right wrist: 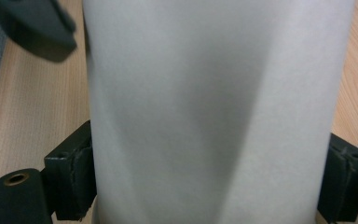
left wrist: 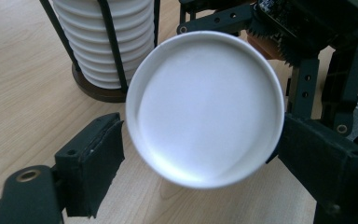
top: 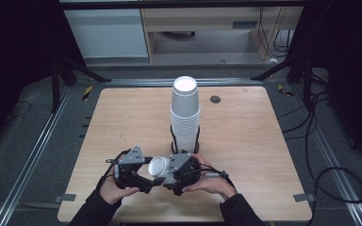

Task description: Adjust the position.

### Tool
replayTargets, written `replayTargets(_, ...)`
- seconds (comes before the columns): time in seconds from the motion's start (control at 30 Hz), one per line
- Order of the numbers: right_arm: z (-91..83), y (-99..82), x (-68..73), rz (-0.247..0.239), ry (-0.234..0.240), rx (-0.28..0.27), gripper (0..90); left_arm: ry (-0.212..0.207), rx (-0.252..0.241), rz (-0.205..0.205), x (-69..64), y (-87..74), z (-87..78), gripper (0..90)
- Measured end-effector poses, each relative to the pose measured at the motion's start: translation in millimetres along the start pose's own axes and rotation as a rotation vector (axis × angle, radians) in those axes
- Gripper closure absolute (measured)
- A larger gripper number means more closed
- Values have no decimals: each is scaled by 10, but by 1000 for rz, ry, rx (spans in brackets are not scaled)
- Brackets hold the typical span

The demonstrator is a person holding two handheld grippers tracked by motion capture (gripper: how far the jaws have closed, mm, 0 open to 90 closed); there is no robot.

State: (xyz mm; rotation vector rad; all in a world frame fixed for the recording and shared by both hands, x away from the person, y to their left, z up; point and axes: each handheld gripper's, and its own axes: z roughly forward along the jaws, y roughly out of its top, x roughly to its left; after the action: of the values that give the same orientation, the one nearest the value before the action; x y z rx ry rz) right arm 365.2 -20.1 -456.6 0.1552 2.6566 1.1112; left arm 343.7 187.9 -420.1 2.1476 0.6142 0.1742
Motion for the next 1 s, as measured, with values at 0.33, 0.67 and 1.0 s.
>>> replayTargets(0.33,59,92,56,-41,5,7,125,-16,27,-2,-4,-8,54,146)
replayTargets(0.67,71,117,58,-39,8,10,122,-23,23,-8,9,-7,39,187)
replayTargets(1.0,81,122,53,-25,11,15,110,-32,19,-24,7,5,18,209)
